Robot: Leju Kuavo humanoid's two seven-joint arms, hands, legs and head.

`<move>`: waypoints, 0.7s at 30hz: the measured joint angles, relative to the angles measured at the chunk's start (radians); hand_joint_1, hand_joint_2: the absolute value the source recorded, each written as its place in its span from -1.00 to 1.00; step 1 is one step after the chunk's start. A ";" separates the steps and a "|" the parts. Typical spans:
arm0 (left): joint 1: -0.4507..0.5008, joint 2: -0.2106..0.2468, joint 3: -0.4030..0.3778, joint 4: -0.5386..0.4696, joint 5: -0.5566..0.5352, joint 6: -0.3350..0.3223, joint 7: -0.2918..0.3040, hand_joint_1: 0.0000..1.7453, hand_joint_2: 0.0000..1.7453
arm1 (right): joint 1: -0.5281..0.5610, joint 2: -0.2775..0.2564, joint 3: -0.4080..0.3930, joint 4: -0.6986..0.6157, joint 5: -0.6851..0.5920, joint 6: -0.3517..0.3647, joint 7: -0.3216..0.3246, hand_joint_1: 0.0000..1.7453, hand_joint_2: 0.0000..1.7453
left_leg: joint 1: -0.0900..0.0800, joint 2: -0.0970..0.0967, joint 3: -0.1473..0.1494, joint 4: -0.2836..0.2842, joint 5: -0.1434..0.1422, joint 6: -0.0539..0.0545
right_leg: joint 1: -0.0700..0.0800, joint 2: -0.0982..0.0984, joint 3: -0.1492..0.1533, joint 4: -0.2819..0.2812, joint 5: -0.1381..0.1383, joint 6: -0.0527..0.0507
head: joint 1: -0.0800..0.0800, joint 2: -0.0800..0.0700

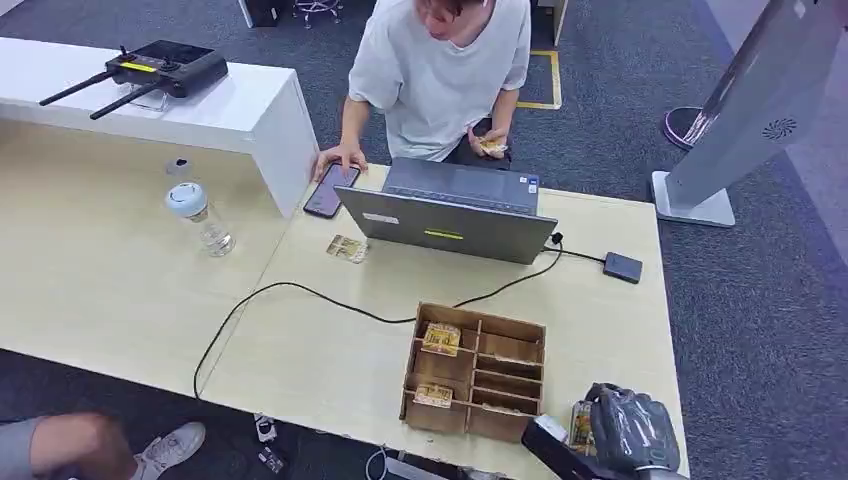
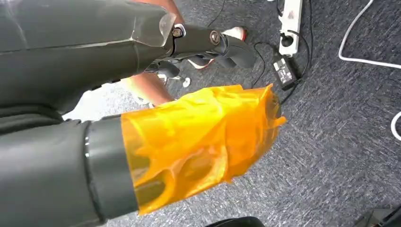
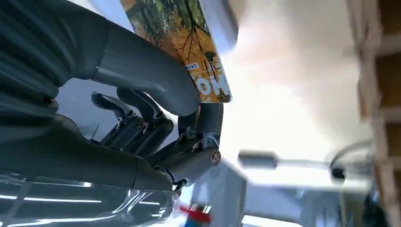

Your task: Pass the card to the sensor for recognition and then transmit it.

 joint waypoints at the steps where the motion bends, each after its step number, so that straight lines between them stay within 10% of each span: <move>1: 0.000 0.000 0.000 0.000 0.000 0.000 0.000 -1.00 -1.00 | 0.000 0.008 0.001 -0.002 0.056 -0.013 0.010 1.00 1.00 | 0.000 0.000 0.000 0.000 0.000 0.000 | 0.000 0.000 0.000 0.000 0.000 0.000 | 0.000 0.000; 21: 0.000 -0.003 0.000 0.000 -0.015 -0.011 -0.003 -1.00 -1.00 | -0.008 0.027 0.002 0.048 0.260 0.019 -0.066 1.00 1.00 | 0.000 0.000 0.000 0.000 0.000 0.000 | 0.000 0.000 0.000 0.000 0.000 0.000 | 0.000 0.000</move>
